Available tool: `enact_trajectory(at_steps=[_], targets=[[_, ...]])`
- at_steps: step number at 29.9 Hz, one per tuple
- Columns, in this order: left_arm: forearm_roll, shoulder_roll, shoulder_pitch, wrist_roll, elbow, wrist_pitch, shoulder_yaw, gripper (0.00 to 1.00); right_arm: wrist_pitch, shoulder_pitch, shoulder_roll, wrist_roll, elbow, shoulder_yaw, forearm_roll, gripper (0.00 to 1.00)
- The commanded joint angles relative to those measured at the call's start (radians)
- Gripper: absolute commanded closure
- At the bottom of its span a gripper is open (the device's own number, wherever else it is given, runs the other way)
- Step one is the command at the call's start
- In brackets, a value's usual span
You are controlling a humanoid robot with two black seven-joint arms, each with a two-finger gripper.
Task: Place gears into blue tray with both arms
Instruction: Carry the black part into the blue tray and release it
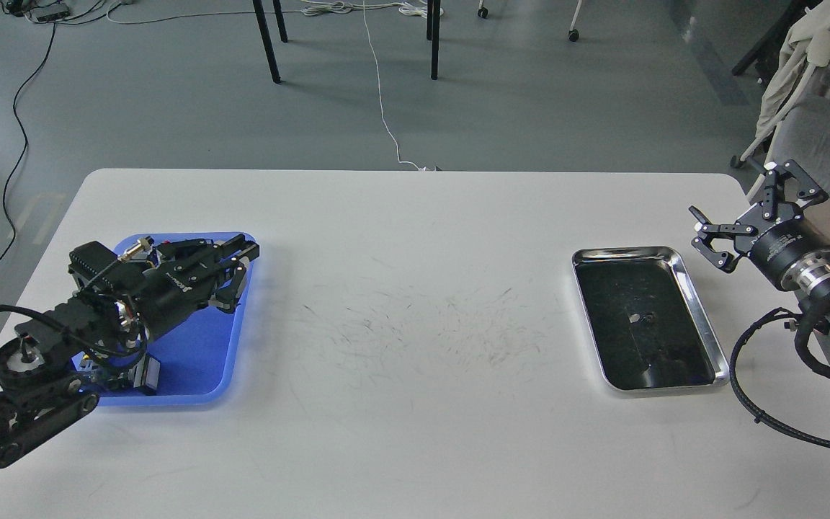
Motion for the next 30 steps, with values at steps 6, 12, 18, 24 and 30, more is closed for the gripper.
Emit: enact_trajectory(at_steps=[6,12,18,24,30], targets=[[-0.065,-0.006,0.043,-0.108,0.23,-0.003,0.006,0.89,0.0,-0.001,0.002,0.001,0.014,-0.005,-0.001,0.03],[-0.089,-0.066,0.043,-0.136,0.323,-0.003,0.023,0.89,0.0,-0.001,0.01,0.001,0.014,-0.006,-0.001,0.03],[-0.103,-0.075,0.038,-0.136,0.329,-0.003,0.023,0.74,0.0,0.0,0.008,0.0,0.015,-0.006,-0.001,0.03],[-0.134,-0.072,0.032,-0.136,0.327,-0.003,0.023,0.38,0.0,0.0,0.01,0.001,0.015,-0.006,-0.001,0.03],[-0.213,-0.071,0.008,-0.144,0.324,-0.003,0.02,0.1,0.0,0.002,0.008,0.0,0.015,-0.006,-0.001,0.03]])
